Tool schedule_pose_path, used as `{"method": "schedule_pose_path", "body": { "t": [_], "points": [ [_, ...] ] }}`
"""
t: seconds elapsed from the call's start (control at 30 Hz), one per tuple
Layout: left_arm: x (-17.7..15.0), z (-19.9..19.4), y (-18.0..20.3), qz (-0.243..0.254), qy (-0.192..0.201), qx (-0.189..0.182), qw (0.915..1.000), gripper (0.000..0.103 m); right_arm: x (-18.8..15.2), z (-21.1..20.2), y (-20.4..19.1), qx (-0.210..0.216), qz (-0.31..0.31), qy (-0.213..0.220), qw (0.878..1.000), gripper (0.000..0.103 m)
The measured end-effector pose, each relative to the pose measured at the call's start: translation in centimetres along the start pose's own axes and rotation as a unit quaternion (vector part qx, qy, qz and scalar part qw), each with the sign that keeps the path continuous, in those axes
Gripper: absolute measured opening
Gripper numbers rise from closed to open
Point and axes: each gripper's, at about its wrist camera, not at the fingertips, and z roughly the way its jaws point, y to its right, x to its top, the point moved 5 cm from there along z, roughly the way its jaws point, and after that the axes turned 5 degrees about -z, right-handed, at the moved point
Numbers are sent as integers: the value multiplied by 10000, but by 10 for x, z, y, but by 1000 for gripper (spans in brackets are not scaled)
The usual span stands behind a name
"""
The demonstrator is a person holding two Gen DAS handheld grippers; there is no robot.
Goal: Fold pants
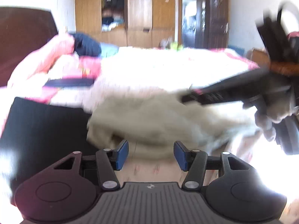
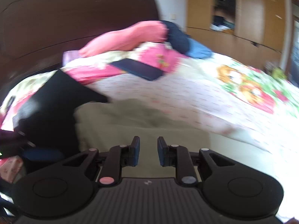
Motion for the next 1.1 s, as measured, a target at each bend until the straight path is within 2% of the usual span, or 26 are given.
{"method": "schedule_pose_path", "body": {
  "t": [0.1, 0.17, 0.27, 0.37, 0.47, 0.53, 0.6, 0.67, 0.77, 0.87, 0.97, 1.0, 1.03, 1.1],
  "points": [
    [21, -2, 7, 17, 339, -80, 9994, 67, -3, 5, 47, -467, 127, -312, 9983, 24],
    [31, 4, 10, 12, 425, -156, 9990, 69, 4, 10, 59, -441, 157, -237, 9986, 24],
    [36, 30, 11, 15, 441, -37, 9990, 69, 22, 28, 50, -4, -139, -73, 9999, 24],
    [37, 50, 17, -49, 336, -180, 9993, 69, 36, 59, 30, 827, -221, -137, 9962, 24],
    [18, 76, 15, -19, -225, -7, 9997, 69, 46, 94, 7, 1639, -417, -403, 9848, 25],
    [1, 89, 9, -114, -642, 15, 9979, 69, 50, 115, -6, 2002, -530, -503, 9770, 28],
    [-11, 93, 4, -257, -810, 9, 9964, 69, 52, 131, -15, 2349, -564, -684, 9680, 32],
    [-15, 92, 2, -345, -802, -45, 9962, 70, 51, 147, -22, 2690, -584, -933, 9568, 35],
    [-16, 88, 2, -275, -742, -89, 9968, 70, 47, 158, -30, 3026, -727, -1229, 9423, 36],
    [-18, 85, 2, -238, -691, -124, 9972, 70, 45, 164, -33, 2863, -935, -1316, 9444, 37],
    [-18, 86, 0, -297, -666, -166, 9972, 70, 49, 170, -33, 3017, -825, -1481, 9382, 36],
    [-18, 84, -1, -327, -661, -179, 9971, 70, 52, 170, -36, 3187, -722, -1569, 9320, 25],
    [-18, 84, -1, -350, -658, -185, 9970, 70, 55, 169, -40, 3286, -656, -1616, 9282, 7],
    [-18, 83, -2, -376, -648, -189, 9970, 70, 63, 164, -44, 3202, -676, -1497, 9330, 6]
  ]
}}
